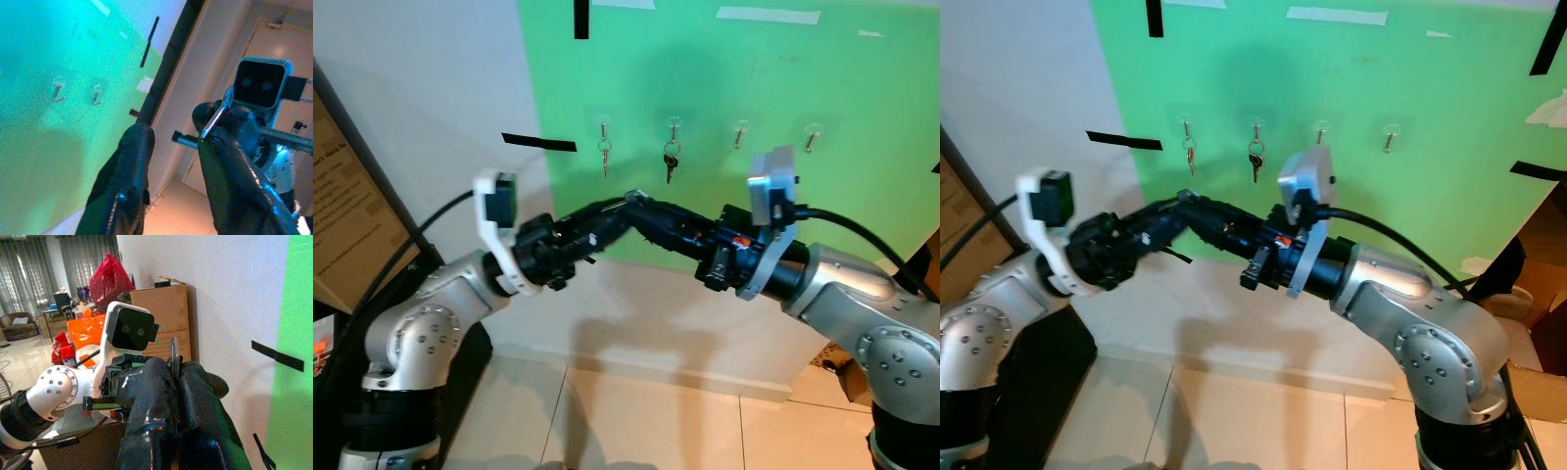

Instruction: Hang keys on a hook

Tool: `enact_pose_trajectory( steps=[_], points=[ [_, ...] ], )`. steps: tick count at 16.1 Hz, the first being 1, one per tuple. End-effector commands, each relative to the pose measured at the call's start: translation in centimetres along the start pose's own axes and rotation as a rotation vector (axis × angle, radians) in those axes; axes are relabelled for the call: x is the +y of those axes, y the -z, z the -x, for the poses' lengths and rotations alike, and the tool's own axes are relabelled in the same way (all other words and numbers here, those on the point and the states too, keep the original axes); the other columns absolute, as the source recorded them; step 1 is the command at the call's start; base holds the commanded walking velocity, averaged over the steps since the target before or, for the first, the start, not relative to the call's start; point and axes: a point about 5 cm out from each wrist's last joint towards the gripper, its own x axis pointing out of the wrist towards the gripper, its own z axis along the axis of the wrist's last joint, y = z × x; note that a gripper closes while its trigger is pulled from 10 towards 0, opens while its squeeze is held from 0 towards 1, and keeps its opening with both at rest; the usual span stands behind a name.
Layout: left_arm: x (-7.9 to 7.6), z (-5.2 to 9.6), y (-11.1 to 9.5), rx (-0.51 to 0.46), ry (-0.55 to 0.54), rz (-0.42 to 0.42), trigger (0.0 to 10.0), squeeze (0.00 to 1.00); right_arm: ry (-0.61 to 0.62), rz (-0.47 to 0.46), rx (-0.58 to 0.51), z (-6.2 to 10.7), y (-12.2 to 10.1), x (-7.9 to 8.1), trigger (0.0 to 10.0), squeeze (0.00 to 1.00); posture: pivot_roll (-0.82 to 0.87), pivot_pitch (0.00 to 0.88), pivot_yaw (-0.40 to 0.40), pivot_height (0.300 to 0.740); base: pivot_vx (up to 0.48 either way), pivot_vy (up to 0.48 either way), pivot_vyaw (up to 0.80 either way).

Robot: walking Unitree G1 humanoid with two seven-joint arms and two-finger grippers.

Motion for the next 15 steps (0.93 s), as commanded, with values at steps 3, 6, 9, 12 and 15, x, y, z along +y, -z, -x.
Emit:
enact_pose_trajectory(
  steps=[3, 6, 9, 12, 15],
  points=[
    [0.0, 1.0, -1.5, -0.064, 0.004, -0.011, 7.0, 0.0, -0.008, -0.01, 0.006, 0.4, -0.3, -0.3, 0.0, 0.0, -0.15, 0.0, 0.045, 0.74, 0.0, 0.0, 0.0],
    [0.0, 1.3, -1.5, -0.037, 0.017, -0.008, 9.7, 0.0, -0.026, -0.008, 0.019, 0.5, -0.3, -0.3, 0.0, 0.0, -0.14, 0.0, 0.041, 0.74, 0.0, 0.0, 0.0],
    [-0.1, 1.1, -1.4, -0.012, 0.037, -0.001, 10.0, 0.0, -0.034, -0.005, 0.025, 0.4, -0.3, -0.3, 0.0, 0.0, -0.15, 0.0, 0.042, 0.74, 0.0, 0.0, 0.0],
    [-0.2, 1.1, -0.9, 0.023, 0.059, 0.024, 10.0, 0.0, -0.04, 0.001, 0.031, 0.4, -0.4, -0.3, 0.0, 0.0, -0.15, 0.0, 0.044, 0.74, 0.0, 0.0, 0.0],
    [0.0, 0.9, -1.0, 0.022, 0.062, 0.068, 10.0, 0.45, -0.041, 0.004, 0.041, 0.5, -0.3, -0.3, 0.0, 0.0, -0.15, 0.0, 0.043, 0.74, 0.0, 0.0, 0.0]
  ],
)
